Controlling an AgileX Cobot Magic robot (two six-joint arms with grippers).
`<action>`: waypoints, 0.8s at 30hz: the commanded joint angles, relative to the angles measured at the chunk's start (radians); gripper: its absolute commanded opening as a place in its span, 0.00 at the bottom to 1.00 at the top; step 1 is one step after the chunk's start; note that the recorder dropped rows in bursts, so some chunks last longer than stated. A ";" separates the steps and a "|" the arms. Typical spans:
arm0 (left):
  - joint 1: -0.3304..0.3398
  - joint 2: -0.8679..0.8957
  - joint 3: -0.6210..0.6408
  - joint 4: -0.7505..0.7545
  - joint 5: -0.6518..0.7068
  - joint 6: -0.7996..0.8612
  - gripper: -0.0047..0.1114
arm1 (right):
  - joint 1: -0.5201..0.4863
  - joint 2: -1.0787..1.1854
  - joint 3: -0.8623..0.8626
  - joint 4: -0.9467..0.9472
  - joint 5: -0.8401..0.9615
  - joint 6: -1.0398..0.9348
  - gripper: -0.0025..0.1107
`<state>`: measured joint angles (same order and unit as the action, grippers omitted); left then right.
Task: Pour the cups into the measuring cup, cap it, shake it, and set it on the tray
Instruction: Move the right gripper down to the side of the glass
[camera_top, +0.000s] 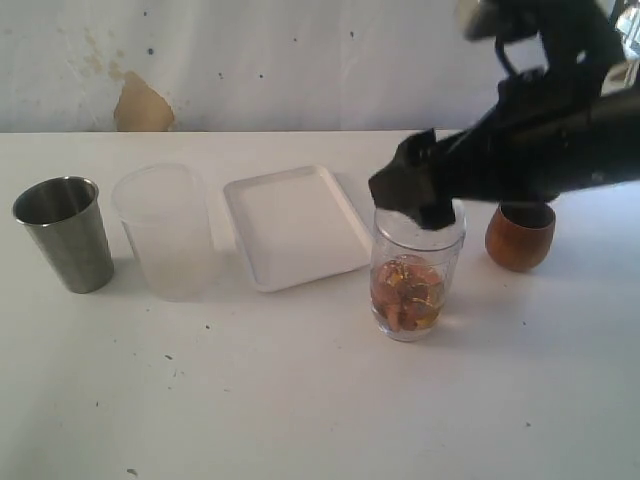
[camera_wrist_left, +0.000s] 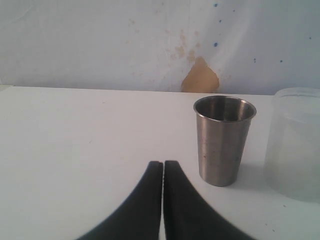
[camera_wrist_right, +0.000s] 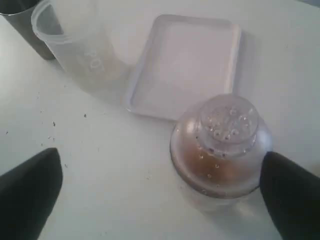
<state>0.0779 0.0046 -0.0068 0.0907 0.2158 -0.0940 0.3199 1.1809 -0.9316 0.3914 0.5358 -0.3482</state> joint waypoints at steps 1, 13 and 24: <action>-0.007 -0.005 0.007 -0.002 -0.012 -0.003 0.05 | -0.002 0.001 0.277 0.163 -0.405 -0.104 0.95; -0.007 -0.005 0.007 -0.002 -0.012 -0.003 0.05 | 0.217 0.069 0.608 -0.034 -1.006 0.049 0.95; -0.007 -0.005 0.007 -0.002 -0.012 -0.003 0.05 | 0.219 0.325 0.631 -0.102 -1.318 0.250 0.95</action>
<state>0.0779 0.0046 -0.0068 0.0907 0.2158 -0.0940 0.5380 1.4558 -0.3068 0.2842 -0.6952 -0.1370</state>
